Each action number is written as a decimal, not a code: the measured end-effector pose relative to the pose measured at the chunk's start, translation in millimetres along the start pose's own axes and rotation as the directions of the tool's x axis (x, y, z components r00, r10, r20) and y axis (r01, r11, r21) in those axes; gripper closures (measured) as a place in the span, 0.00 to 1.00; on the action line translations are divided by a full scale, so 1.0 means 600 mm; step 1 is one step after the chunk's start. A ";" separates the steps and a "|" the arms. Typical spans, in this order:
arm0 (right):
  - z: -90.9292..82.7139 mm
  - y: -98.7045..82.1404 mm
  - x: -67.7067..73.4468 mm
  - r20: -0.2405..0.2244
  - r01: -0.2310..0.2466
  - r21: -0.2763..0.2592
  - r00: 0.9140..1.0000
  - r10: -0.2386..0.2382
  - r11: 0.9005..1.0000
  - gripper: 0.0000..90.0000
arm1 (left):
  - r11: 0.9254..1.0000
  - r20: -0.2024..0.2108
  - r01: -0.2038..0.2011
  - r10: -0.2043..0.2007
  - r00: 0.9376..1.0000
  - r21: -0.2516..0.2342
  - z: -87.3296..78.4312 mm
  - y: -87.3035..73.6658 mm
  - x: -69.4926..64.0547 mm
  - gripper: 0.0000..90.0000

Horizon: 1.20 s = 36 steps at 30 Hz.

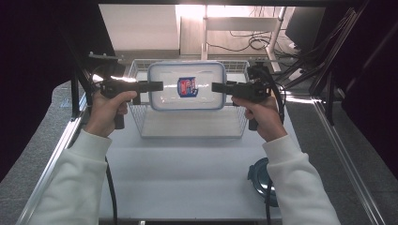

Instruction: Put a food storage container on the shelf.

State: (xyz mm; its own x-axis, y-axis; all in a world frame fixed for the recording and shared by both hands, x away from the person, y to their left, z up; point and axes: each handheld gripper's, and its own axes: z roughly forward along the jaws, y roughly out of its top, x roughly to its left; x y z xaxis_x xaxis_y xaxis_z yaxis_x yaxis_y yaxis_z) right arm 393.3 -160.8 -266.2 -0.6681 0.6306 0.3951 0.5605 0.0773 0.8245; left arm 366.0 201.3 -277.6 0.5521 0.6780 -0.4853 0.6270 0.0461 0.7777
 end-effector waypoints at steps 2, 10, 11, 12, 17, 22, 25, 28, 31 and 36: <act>0.003 0.010 -0.004 0.007 -0.005 0.004 1.000 0.005 1.000 0.47 | 1.000 0.006 0.001 -0.001 1.000 0.000 0.005 0.011 0.007 0.48; 0.018 0.033 -0.023 0.012 -0.017 0.006 1.000 0.017 1.000 0.47 | 1.000 0.008 0.008 -0.008 1.000 0.013 0.024 0.038 0.026 0.48; 0.019 0.035 -0.026 0.014 -0.021 0.012 1.000 0.021 1.000 0.47 | 1.000 0.009 0.010 -0.010 1.000 0.017 0.027 0.039 0.028 0.48; 0.022 0.037 -0.030 0.012 -0.023 0.014 1.000 0.023 1.000 0.47 | 1.000 0.009 0.010 -0.010 1.000 0.017 0.027 0.039 0.028 0.48; 0.029 0.040 -0.041 0.015 -0.031 0.018 0.999 0.031 0.999 0.47 | 1.000 0.012 0.013 -0.014 1.000 0.025 0.040 0.046 0.039 0.48; 0.036 0.040 -0.053 0.015 -0.046 0.028 0.999 0.045 0.999 0.47 | 0.999 0.009 0.028 -0.028 1.000 0.035 0.049 0.048 0.046 0.48; 0.041 0.040 -0.059 0.014 -0.057 0.031 0.998 0.057 0.998 0.47 | 0.998 0.005 0.037 -0.038 0.999 0.041 0.055 0.049 0.051 0.48; 0.048 0.040 -0.068 0.012 -0.068 0.042 0.998 0.068 0.997 0.47 | 0.997 -0.004 0.046 -0.046 0.999 0.055 0.062 0.050 0.057 0.48; 0.053 0.039 -0.076 0.010 -0.081 0.049 0.997 0.080 0.996 0.47 | 0.997 -0.009 0.052 -0.052 0.999 0.061 0.068 0.050 0.061 0.48; 0.070 0.037 -0.093 0.016 -0.107 0.064 0.994 0.106 0.992 0.47 | 0.994 -0.016 0.074 -0.073 0.997 0.086 0.083 0.051 0.079 0.48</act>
State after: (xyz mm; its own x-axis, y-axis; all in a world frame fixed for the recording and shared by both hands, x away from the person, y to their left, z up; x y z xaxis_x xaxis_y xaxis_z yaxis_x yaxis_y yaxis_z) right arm 463.8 -161.6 -287.0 -0.5967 0.6475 0.4741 0.6591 0.0584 0.7498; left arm 438.9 198.3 -297.2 0.4958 0.6845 -0.5344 0.7111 0.0333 0.7023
